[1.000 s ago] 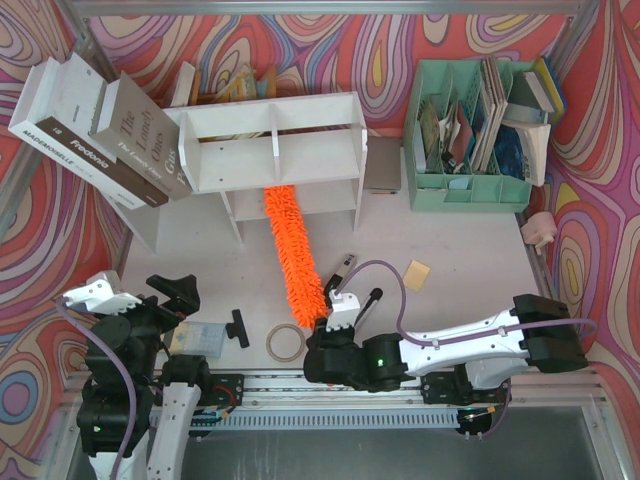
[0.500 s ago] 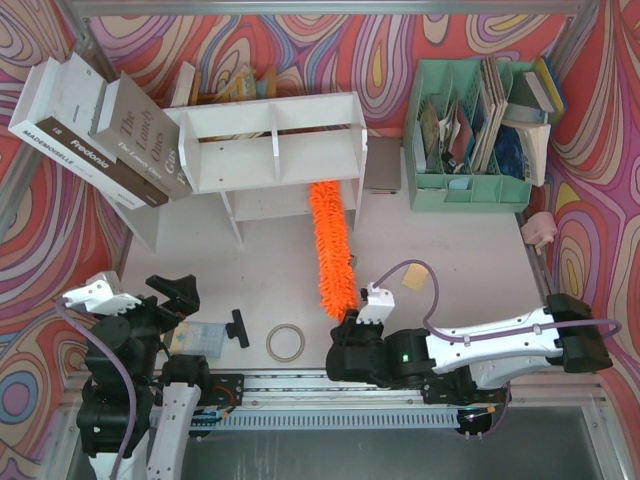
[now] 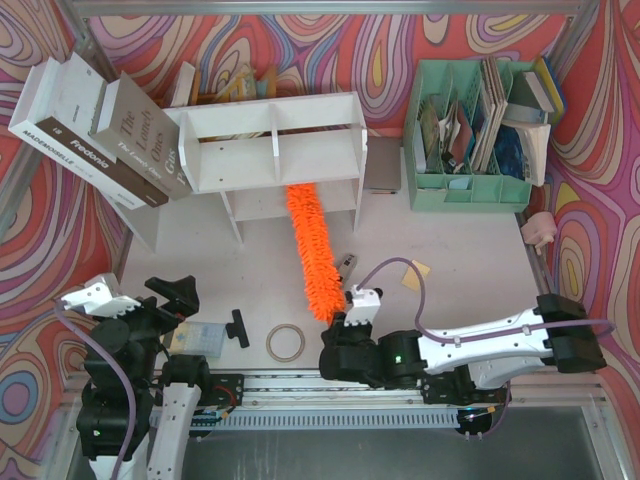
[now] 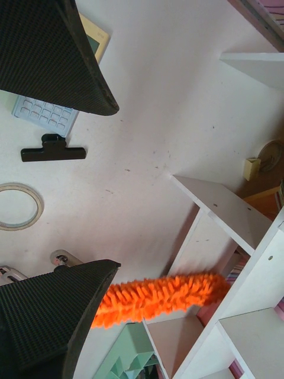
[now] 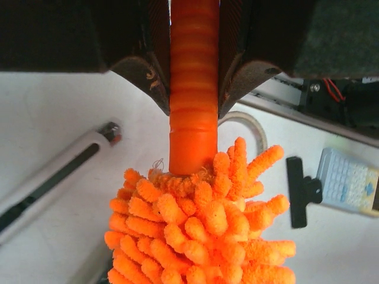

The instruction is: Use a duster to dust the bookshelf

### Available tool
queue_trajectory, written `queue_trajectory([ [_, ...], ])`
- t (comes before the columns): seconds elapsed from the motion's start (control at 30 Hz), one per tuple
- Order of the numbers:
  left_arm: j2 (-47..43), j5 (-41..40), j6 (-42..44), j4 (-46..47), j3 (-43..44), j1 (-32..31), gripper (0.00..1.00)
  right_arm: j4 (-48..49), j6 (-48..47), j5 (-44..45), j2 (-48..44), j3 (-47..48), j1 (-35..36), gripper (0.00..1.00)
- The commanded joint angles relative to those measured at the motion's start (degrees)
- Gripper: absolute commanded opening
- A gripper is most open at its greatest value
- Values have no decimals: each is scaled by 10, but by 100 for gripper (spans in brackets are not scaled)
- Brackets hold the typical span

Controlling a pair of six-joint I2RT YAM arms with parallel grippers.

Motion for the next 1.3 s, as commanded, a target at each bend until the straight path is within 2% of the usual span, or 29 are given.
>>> queue_trajectory([
  [0.0, -10, 2, -2, 11, -4, 5, 98, 108, -125, -14, 37, 35, 1, 0],
  [0.17, -10, 4, -1, 12, -4, 4, 98, 192, -208, -68, 69, 47, 1, 0],
  [0.4, -11, 4, -1, 12, -4, 5, 98, 188, -228, -84, 84, 66, 1, 0],
  [0.5, -12, 4, -1, 12, -4, 5, 98, 133, -172, -49, 55, 50, 1, 0],
  [0.7, -13, 3, -1, 12, -4, 5, 98, -64, 24, 49, -26, 16, 1, 0],
  [0.83, -12, 3, -1, 12, -4, 4, 98, -157, 104, 86, -70, 12, 1, 0],
  [1.13, -12, 4, -1, 12, -4, 5, 98, -291, 116, 143, -111, 82, 0, 0],
  [1.27, -12, 3, -1, 12, -4, 5, 98, -300, 98, 149, -126, 94, 1, 0],
])
